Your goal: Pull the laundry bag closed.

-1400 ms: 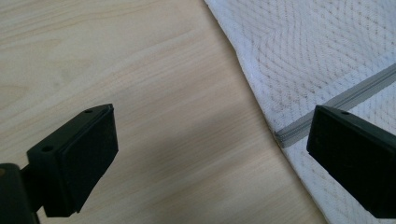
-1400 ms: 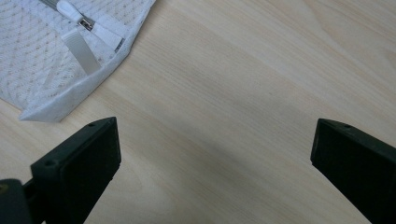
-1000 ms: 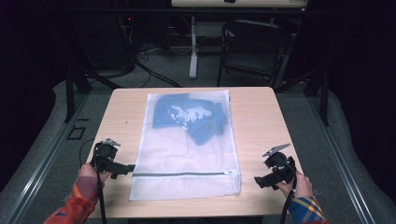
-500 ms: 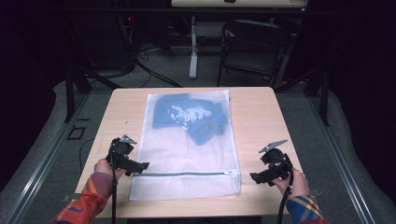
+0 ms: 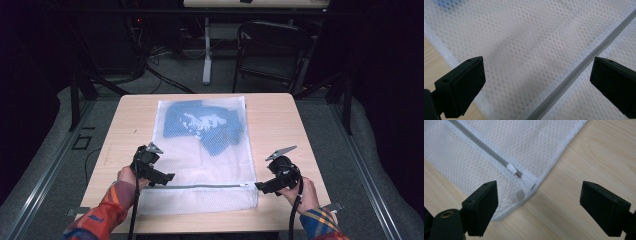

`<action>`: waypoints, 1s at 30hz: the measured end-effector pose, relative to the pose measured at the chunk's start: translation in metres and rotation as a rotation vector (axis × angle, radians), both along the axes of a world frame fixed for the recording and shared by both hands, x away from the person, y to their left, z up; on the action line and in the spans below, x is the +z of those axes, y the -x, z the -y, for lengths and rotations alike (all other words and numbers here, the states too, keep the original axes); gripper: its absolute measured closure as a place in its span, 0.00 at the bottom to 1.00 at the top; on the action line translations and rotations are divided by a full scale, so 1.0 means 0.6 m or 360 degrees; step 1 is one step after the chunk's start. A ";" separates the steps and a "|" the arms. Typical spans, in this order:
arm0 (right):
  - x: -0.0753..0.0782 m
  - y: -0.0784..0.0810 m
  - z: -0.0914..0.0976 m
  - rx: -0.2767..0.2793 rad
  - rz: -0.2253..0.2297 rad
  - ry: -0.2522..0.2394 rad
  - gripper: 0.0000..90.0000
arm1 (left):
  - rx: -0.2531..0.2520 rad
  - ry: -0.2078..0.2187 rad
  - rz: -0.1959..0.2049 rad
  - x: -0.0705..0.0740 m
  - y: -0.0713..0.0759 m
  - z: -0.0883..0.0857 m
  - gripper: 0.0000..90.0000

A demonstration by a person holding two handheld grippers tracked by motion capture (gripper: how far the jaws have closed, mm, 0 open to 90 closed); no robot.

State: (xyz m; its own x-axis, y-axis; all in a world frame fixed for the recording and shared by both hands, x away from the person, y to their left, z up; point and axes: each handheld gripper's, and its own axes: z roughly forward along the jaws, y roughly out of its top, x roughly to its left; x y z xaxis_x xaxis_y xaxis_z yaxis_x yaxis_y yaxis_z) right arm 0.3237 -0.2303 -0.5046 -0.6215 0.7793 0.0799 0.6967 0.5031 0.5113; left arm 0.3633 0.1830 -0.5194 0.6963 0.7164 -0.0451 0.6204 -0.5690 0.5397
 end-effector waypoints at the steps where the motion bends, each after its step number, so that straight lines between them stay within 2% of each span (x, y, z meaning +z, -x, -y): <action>1: 0.000 -0.001 -0.004 0.0013 -0.0007 -0.0020 0.17 | -0.0013 -0.0009 -0.0003 -0.001 0.000 0.005 0.00; 6: -0.004 -0.006 -0.021 0.0042 -0.0012 -0.0047 0.26 | -0.0075 -0.0039 0.0010 -0.005 0.001 0.026 0.00; 8: -0.010 -0.009 -0.034 0.0069 -0.0044 -0.0079 0.34 | -0.0100 -0.0020 0.0018 -0.005 0.001 0.035 0.00; 10: -0.012 -0.010 -0.041 0.0088 -0.0043 -0.0095 0.48 | -0.0110 -0.0015 0.0012 -0.006 -0.001 0.040 0.00; 13: -0.018 -0.013 -0.049 0.0126 -0.0041 -0.0113 0.79 | -0.0149 -0.0018 -0.0010 -0.007 -0.001 0.048 0.00; 15: -0.023 -0.015 -0.053 0.0152 -0.0073 -0.0138 0.90 | -0.0172 -0.0016 -0.0010 -0.006 0.002 0.054 0.00; 17: -0.028 -0.017 -0.055 0.0169 -0.0082 -0.0123 1.00 | -0.0169 -0.0013 0.0012 -0.006 0.003 0.057 0.00; 19: -0.033 -0.017 -0.057 0.0186 -0.0095 -0.0084 1.00 | -0.0183 -0.0005 0.0002 -0.005 0.001 0.058 0.00; 23: -0.047 -0.018 -0.057 0.0150 -0.0131 -0.0042 1.00 | -0.0218 0.0006 0.0001 -0.008 0.000 0.067 0.02; 25: -0.053 -0.019 -0.058 0.0134 -0.0124 0.0018 1.00 | -0.0246 -0.0004 -0.0002 -0.011 0.000 0.078 0.04; 28: -0.058 -0.022 -0.056 0.0127 -0.0133 0.0046 1.00 | -0.0275 -0.0013 0.0040 -0.015 0.003 0.093 0.03; 30: -0.062 -0.023 -0.054 0.0120 -0.0140 0.0032 1.00 | -0.0307 -0.0006 0.0076 -0.015 0.003 0.104 0.03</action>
